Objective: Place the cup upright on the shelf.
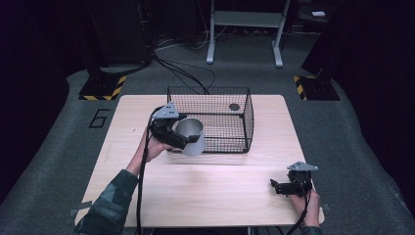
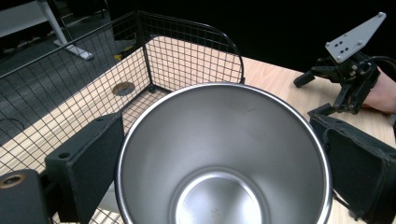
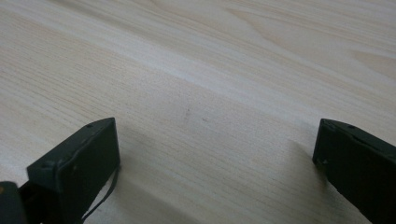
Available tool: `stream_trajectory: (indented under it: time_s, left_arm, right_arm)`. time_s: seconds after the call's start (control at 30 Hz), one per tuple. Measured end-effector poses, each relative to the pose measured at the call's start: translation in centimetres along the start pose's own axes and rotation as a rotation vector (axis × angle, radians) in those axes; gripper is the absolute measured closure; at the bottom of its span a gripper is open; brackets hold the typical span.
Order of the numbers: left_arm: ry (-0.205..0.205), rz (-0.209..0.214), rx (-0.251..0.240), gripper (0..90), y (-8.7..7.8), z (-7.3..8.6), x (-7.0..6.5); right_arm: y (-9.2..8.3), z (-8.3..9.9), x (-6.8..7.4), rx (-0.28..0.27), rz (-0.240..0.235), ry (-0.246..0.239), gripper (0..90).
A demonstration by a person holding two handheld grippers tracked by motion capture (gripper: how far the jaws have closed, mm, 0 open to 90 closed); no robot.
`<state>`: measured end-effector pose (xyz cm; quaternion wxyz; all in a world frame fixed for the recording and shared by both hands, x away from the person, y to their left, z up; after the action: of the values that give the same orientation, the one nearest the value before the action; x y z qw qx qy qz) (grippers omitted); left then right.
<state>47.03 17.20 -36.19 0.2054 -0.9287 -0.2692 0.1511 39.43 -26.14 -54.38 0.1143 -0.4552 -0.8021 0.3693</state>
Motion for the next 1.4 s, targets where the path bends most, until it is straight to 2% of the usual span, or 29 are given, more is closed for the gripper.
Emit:
stream_trajectory:
  time_s: [0.1,0.4,0.5,0.67,0.97,1.0,1.07,1.1,1.4]
  left_arm:
    - [0.000,-0.004,0.006,6.7,0.1,-0.2,0.4]
    - [-0.001,-0.032,-0.016,6.8,0.6,-1.6,1.7]
    - [-0.007,-0.031,-0.008,6.8,0.8,-1.9,2.1]
    - [-0.009,-0.053,-0.016,6.8,1.4,-2.4,2.9]
    - [-0.015,-0.063,-0.012,6.8,2.1,-2.9,3.7]
    - [-0.017,-0.074,-0.020,6.8,2.3,-3.1,3.8]
    - [-0.016,-0.068,-0.011,6.8,2.4,-3.3,3.9]
    - [-0.021,-0.076,-0.020,6.8,2.6,-3.4,3.9]
    - [-0.013,-0.090,0.002,6.8,4.3,-4.3,4.4]
  right_arm:
    - [0.0,0.0,0.0,0.000,0.000,0.000,0.1]
    - [0.0,0.0,0.0,0.000,0.000,-0.001,0.1]
    - [0.0,0.0,0.0,-0.001,0.001,-0.003,0.1]
    - [0.0,0.0,0.0,0.000,0.000,-0.001,0.1]
    - [0.0,0.0,0.0,0.002,0.000,0.006,0.1]
    - [0.0,0.0,0.0,0.002,0.000,0.005,0.1]
    - [0.0,0.0,0.0,0.000,0.001,0.001,0.1]
    - [0.0,0.0,0.0,0.000,0.001,0.001,0.1]
    - [0.0,0.0,0.0,0.000,0.003,-0.005,0.1]
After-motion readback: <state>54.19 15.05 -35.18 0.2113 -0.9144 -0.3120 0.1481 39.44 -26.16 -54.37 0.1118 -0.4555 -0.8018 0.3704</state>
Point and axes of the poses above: each handheld gripper's, and its own axes: y roughly forward along the jaws, z roughly out of its underside, x roughly to its left, the point moved 2 cm from there along y, roughly forward along the jaws, and after that the axes turned 12 degrees about -y, right-handed, at the moved point
